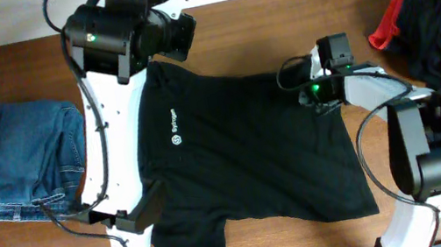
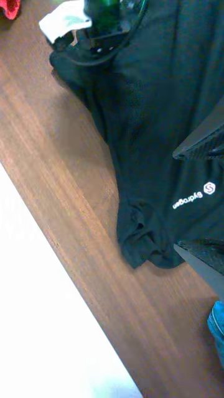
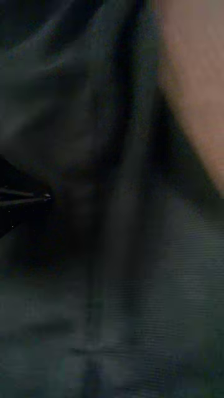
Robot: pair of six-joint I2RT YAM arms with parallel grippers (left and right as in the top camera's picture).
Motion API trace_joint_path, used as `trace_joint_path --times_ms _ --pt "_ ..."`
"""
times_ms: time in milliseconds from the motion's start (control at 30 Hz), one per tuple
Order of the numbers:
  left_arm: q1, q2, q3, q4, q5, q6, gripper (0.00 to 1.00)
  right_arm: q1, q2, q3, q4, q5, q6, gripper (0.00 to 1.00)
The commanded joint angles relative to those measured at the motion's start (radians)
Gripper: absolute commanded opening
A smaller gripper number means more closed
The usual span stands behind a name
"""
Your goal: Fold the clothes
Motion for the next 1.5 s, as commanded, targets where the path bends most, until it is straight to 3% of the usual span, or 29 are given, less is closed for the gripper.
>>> trace_joint_path --times_ms 0,267,600,733,767,867,900,1133,1467 --pt "-0.001 -0.024 0.008 -0.011 -0.018 -0.016 0.42 -0.003 0.087 0.012 0.049 0.115 0.008 0.04" --pt "0.0 -0.024 0.008 -0.005 -0.019 -0.016 0.42 -0.047 0.189 0.105 0.074 0.259 0.006 0.04" --pt "0.0 -0.024 0.008 -0.003 -0.079 -0.017 0.43 -0.093 0.225 0.297 0.072 0.225 -0.071 0.04" --pt "0.01 -0.024 0.008 -0.005 -0.098 -0.018 0.49 -0.093 0.225 0.375 -0.012 0.202 -0.102 0.04" --pt "0.014 -0.024 0.008 -0.012 -0.117 -0.028 0.49 -0.094 0.224 0.401 -0.056 0.188 -0.107 0.09" --pt "0.032 -0.043 0.008 -0.022 -0.153 -0.043 0.51 -0.097 0.207 0.506 -0.221 0.133 -0.135 0.42" --pt "0.041 -0.055 0.008 -0.022 -0.154 -0.043 0.52 -0.099 0.195 0.542 -0.28 0.115 -0.137 0.47" --pt "0.12 -0.209 0.003 -0.022 -0.143 -0.043 0.6 -0.101 0.057 0.729 -0.596 0.032 -0.185 0.52" --pt "0.257 -0.545 -0.139 -0.022 -0.073 -0.079 0.72 -0.1 -0.329 0.735 -0.826 0.021 -0.183 0.57"
